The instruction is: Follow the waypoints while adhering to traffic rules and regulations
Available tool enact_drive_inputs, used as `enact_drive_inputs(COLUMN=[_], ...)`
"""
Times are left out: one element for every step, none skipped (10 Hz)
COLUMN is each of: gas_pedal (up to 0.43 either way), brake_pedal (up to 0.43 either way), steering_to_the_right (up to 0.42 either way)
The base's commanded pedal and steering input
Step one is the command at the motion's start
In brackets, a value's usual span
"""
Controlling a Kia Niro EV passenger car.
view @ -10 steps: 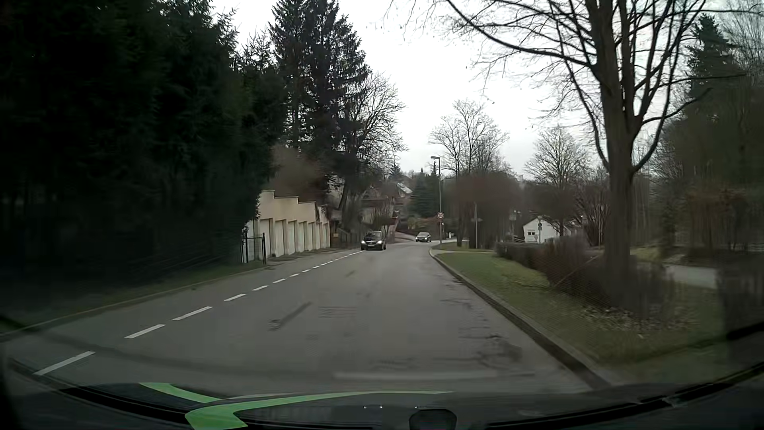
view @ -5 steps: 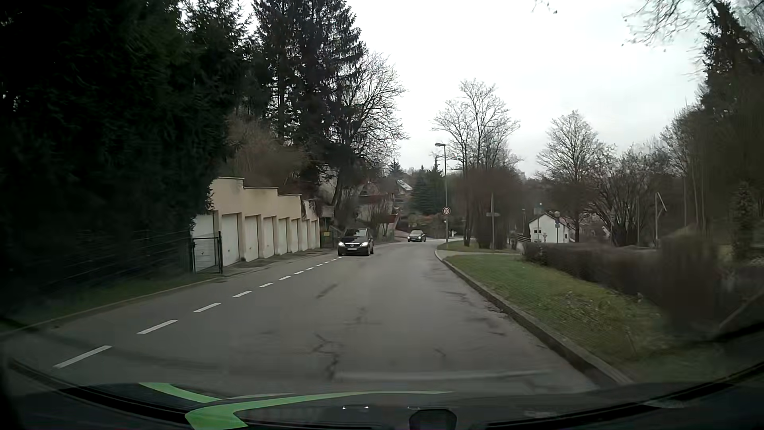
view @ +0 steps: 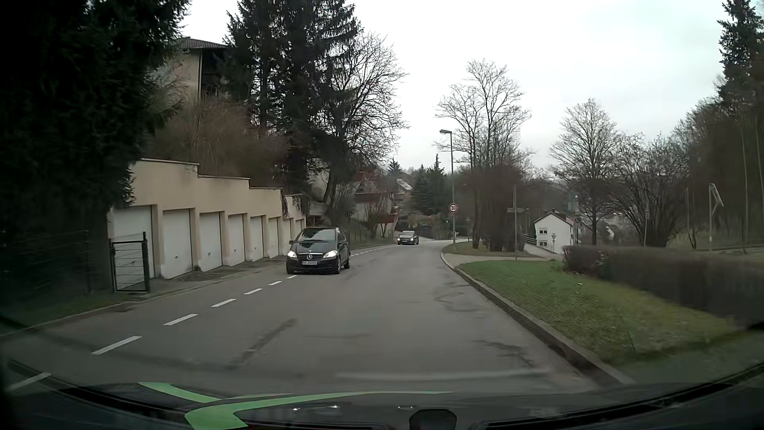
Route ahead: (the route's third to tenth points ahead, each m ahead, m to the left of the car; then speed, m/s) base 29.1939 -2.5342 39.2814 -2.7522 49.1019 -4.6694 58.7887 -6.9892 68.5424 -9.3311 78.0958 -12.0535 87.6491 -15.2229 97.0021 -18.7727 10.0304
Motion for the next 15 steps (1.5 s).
enact_drive_inputs(gas_pedal=[0.000, 0.000, 0.000, 0.000, 0.000, 0.000, 0.000, 0.000, 0.000, 0.000, 0.000, 0.000, 0.000, 0.000, 0.000], brake_pedal=[0.287, 0.287, 0.287, 0.287, 0.287, 0.287, 0.287, 0.280, 0.274, 0.274, 0.268, 0.250, 0.244, 0.244, 0.238], steering_to_the_right=[0.003, 0.004, 0.004, 0.004, 0.004, 0.004, 0.005, 0.006, 0.007, 0.010, 0.013, 0.015, 0.015, 0.014, 0.015])
